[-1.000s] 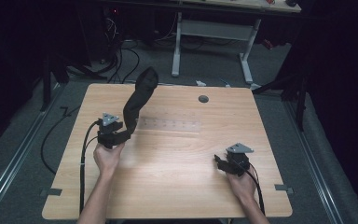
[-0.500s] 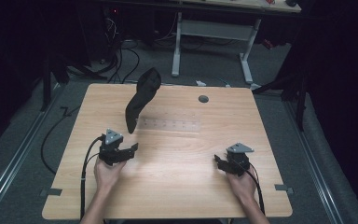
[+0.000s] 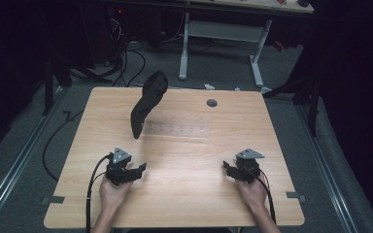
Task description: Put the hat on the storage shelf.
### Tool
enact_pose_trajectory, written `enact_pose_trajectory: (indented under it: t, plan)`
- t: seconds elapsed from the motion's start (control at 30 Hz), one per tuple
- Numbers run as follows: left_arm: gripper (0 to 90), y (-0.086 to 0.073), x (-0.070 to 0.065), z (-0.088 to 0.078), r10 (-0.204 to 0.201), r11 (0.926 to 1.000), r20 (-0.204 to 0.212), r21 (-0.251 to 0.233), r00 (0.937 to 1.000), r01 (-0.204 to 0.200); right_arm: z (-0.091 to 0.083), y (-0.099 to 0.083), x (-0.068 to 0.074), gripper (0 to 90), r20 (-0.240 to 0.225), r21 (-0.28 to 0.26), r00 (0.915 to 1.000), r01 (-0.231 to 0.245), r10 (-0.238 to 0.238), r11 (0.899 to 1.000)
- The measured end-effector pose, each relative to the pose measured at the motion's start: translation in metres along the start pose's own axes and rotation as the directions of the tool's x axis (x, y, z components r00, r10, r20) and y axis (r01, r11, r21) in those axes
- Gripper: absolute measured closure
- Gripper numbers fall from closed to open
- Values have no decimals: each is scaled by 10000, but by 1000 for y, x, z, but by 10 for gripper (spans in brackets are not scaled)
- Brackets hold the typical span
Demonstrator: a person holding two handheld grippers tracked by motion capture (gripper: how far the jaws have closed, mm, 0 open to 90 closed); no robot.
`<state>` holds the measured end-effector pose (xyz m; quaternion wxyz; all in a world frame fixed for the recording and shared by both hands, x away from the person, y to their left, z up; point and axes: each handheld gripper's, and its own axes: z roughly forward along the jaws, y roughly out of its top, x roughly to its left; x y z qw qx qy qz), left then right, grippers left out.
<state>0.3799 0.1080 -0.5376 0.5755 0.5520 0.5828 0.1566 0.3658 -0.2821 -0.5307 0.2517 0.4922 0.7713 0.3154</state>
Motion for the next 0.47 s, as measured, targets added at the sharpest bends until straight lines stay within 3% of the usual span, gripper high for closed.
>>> enact_pose_trajectory:
  t: [0.2, 0.33, 0.47]
  plan:
    - [306, -7, -1, 3, 385, 9992, -417, 119, 9984, -380, 0, 0, 0, 384, -11, 5, 10000, -37, 37, 10000]
    - [307, -12, -4, 6, 968, 9952, -762, 194, 9924, -956, 0, 0, 0, 384, -20, 19, 10000, -78, 78, 10000]
    - [298, -12, -4, 6, 918, 9957, -778, 198, 9927, -906, 0, 0, -1, 384, -64, 29, 9999, -112, 112, 9999]
